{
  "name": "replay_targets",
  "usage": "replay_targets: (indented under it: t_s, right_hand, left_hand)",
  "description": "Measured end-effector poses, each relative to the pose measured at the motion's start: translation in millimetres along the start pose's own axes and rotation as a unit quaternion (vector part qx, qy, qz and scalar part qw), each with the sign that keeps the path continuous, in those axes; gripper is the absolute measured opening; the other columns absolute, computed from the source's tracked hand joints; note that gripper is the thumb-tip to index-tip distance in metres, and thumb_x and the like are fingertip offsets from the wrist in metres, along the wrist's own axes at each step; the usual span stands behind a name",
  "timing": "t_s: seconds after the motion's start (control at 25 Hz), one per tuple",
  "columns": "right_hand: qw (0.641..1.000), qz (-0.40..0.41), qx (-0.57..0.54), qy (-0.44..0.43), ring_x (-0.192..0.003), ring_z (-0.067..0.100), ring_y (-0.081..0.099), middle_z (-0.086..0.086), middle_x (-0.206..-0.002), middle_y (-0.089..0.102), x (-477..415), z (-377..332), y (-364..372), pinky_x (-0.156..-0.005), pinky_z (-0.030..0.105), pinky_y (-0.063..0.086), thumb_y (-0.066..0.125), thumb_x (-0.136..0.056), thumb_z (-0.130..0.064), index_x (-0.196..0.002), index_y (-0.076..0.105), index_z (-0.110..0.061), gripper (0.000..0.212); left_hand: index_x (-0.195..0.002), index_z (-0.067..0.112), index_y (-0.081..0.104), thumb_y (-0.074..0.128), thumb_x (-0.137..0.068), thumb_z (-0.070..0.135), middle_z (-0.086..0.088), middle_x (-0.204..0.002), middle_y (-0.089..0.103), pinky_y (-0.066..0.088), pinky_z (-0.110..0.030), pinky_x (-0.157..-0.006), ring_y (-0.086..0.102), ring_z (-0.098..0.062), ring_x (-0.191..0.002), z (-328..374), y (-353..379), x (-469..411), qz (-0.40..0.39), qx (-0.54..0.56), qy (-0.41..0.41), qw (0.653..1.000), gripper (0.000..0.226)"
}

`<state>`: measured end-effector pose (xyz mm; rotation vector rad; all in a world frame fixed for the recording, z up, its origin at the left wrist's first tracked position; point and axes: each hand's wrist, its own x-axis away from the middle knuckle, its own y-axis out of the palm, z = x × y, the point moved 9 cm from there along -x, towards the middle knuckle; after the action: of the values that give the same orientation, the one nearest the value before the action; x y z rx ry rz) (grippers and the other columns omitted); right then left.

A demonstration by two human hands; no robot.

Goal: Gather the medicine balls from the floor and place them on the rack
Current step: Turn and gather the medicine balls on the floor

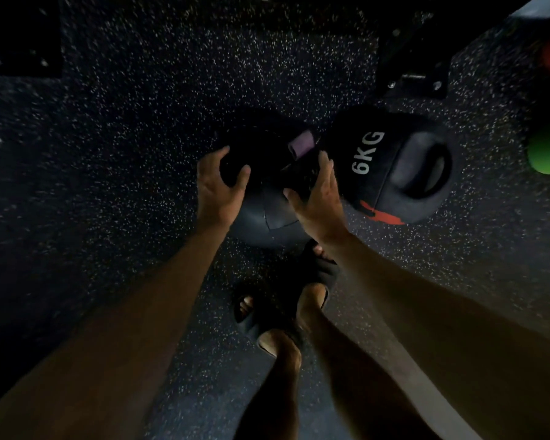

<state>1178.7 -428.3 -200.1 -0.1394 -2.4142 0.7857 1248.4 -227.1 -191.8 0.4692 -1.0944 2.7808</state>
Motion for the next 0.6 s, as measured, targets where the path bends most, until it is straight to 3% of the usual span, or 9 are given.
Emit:
replay_targets:
  t_s: [0.12,0.2,0.36,0.48,0.6]
  right_hand:
    - [0.999,-0.004,0.038,0.039,-0.153,0.031,0.008,0.011,-0.166,0.010,-35,-4,-12,-0.122,0.049,0.019,0.060,-0.093,-0.051,-0.158,0.017,-0.016,0.086]
    - [0.996,0.005,0.026,0.089,-0.150,0.038,0.014,0.015,-0.164,0.014,-54,-2,-20,-0.119,0.053,0.023,0.055,-0.094,-0.054,-0.158,0.017,-0.024,0.081]
    - [0.992,0.040,0.013,0.122,-0.143,0.039,0.027,0.020,-0.156,0.027,-67,6,-35,-0.114,0.049,0.030,0.050,-0.098,-0.050,-0.156,0.024,-0.023,0.069]
    - [0.991,0.023,0.005,0.133,-0.143,0.038,0.028,0.019,-0.156,0.027,-61,11,-39,-0.116,0.048,0.030,0.051,-0.098,-0.042,-0.156,0.024,-0.021,0.067]
    - [0.992,-0.005,0.033,0.122,-0.140,0.037,0.030,0.017,-0.154,0.030,-35,-9,-45,-0.115,0.048,0.029,0.050,-0.097,-0.031,-0.154,0.027,-0.020,0.062]
  left_hand:
    - [-0.151,0.026,0.037,0.060,-0.085,0.058,-0.021,-0.157,0.027,0.037,-0.055,-0.107,0.028,-0.041,-0.140,3,22,6,-0.053,-0.073,0.011,0.996,0.077]
    - [-0.155,0.034,0.029,0.064,-0.087,0.056,-0.020,-0.162,0.013,0.032,-0.061,-0.111,0.016,-0.044,-0.145,12,33,1,-0.070,-0.072,-0.013,0.995,0.080]
    - [-0.156,0.037,0.022,0.063,-0.089,0.055,-0.019,-0.165,0.002,0.025,-0.060,-0.116,0.005,-0.042,-0.150,40,46,-31,-0.102,-0.106,-0.022,0.989,0.081]
    - [-0.156,0.037,0.019,0.066,-0.090,0.044,-0.018,-0.165,-0.001,0.020,-0.055,-0.118,0.001,-0.042,-0.151,49,50,-42,-0.143,-0.133,-0.029,0.980,0.081]
    - [-0.154,0.032,0.029,0.066,-0.092,0.034,-0.018,-0.162,0.017,0.030,-0.051,-0.116,0.018,-0.040,-0.148,50,34,-33,-0.175,-0.140,-0.029,0.974,0.073]
